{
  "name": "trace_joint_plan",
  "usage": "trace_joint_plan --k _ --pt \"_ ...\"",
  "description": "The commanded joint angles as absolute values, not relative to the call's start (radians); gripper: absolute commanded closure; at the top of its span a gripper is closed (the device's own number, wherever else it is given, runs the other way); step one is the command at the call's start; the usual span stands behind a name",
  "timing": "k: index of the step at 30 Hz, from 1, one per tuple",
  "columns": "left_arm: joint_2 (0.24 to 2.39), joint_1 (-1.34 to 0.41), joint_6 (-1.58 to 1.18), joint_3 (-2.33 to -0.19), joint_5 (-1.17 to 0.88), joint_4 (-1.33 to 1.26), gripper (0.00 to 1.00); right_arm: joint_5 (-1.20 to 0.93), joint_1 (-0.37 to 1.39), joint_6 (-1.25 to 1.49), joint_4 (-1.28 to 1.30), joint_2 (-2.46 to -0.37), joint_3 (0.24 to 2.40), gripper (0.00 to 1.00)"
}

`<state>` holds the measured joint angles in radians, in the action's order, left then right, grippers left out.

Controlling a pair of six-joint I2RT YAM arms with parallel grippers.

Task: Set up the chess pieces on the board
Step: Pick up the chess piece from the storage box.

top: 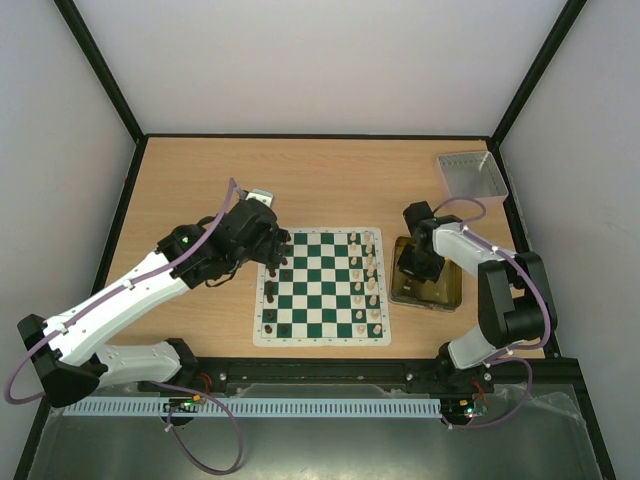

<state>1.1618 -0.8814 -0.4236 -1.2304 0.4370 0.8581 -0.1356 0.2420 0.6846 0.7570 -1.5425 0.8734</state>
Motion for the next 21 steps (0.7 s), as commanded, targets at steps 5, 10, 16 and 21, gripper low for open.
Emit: trace_joint_plan --k 5,10,16,21 --pt "1.142 -0.884 -0.444 -1.253 0.487 0.883 0.01 -0.075 0.236 0.681 0.794 -1.502 0.922 0.93" --pt "1.140 -0.869 -0.470 -1.249 0.538 0.898 0.01 -0.052 0.244 0.682 0.824 -1.480 0.960 0.94" --pt "1.118 -0.802 -0.501 -1.200 0.494 0.881 0.01 0.011 0.322 0.693 0.879 -1.468 1.062 0.94" --pt "1.097 -0.741 -0.512 -1.147 0.395 0.857 0.01 0.019 0.435 0.709 0.929 -1.504 1.193 0.94"
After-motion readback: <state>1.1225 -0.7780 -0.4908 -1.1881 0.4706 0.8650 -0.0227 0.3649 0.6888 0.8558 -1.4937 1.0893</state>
